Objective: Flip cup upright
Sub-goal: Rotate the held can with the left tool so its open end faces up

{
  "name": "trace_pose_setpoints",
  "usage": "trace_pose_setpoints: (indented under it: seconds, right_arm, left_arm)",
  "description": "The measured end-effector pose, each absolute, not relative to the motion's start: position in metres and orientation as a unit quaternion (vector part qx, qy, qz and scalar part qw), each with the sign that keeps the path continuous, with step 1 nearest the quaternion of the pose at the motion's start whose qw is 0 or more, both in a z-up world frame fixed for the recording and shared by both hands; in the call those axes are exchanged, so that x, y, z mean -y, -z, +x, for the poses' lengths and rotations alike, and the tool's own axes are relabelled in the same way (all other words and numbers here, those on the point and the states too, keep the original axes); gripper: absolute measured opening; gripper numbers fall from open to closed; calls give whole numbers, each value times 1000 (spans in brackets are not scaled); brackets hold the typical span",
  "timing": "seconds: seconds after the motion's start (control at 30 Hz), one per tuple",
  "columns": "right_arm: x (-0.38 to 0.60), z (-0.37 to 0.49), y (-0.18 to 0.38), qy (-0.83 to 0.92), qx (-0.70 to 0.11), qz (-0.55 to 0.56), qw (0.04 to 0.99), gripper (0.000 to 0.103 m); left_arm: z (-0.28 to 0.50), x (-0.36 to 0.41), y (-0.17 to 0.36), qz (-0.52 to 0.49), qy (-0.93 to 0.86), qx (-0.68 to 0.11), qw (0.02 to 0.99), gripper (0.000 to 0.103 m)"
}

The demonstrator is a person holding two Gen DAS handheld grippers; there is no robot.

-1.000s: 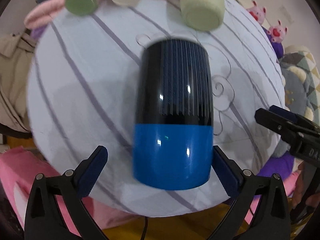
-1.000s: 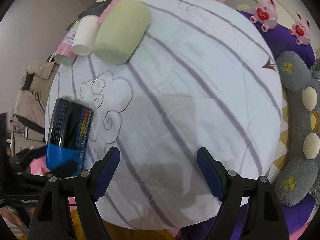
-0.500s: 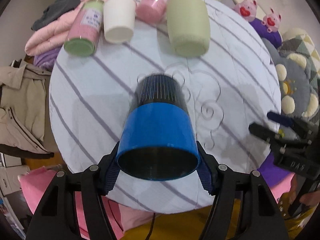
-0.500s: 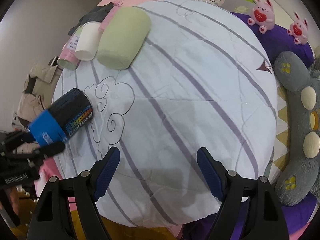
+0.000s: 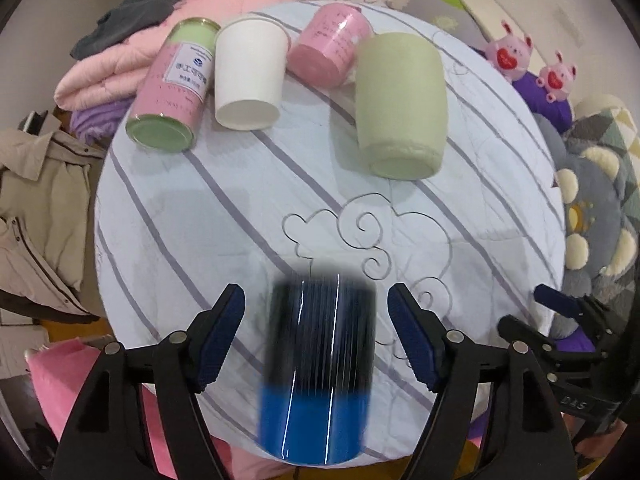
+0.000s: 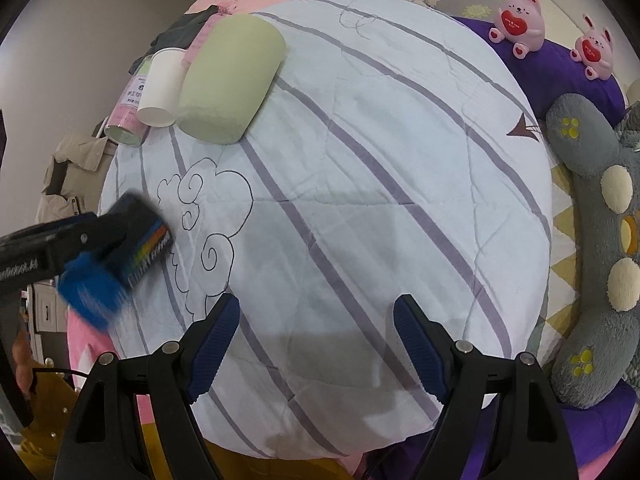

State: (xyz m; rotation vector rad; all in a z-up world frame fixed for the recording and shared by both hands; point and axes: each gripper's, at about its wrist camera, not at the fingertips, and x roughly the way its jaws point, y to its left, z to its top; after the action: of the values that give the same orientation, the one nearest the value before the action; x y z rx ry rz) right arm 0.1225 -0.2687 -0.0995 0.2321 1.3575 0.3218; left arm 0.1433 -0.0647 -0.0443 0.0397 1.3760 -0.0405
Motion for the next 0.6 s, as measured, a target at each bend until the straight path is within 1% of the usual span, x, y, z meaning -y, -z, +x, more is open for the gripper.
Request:
trace_pose_setpoints:
  seconds: [0.07,0.1,0.13,0.17,0.23,0.37,0.4,0.43,0.47,0.6]
  right_arm:
    - [268,124,99,-149,-623,106,761,81]
    - [268,123,99,-151,-623,105,760,81]
    - [267,122,99,-154,-624,104,759,81]
    - [266,122,100,-156,-626,103,757,81]
    - [265,121,101,-159,-627,105,756,81]
    - [261,120,108,-156,-634,101,751,81]
    - [259,120,109,-156,-635,99,750,81]
    - [256,119,110,-158,-637,96,749,81]
    - [253,119,110,-161,-638,92,747,81]
    - [242,117,105,-179,-634,80,748,81]
  left_arm:
    - [136,66,46,28,24,-640,767,77]
    - [131,66,48,32,28,-644,764,81]
    - [119,66,52,42,34,-650,758,93]
    - [113,66,54,47,35,-653,755,101]
    - [95,64,65,65,32,-665,744,101]
    - [77,52,88,36,17,-686,727,101]
    - [76,48,95,33,7,-692,721,99]
    - [75,46,100,29,4,-699,715,88]
    - [74,46,105,20,17,-707,707,73]
    - [74,54,98,50,22,-702,710,71]
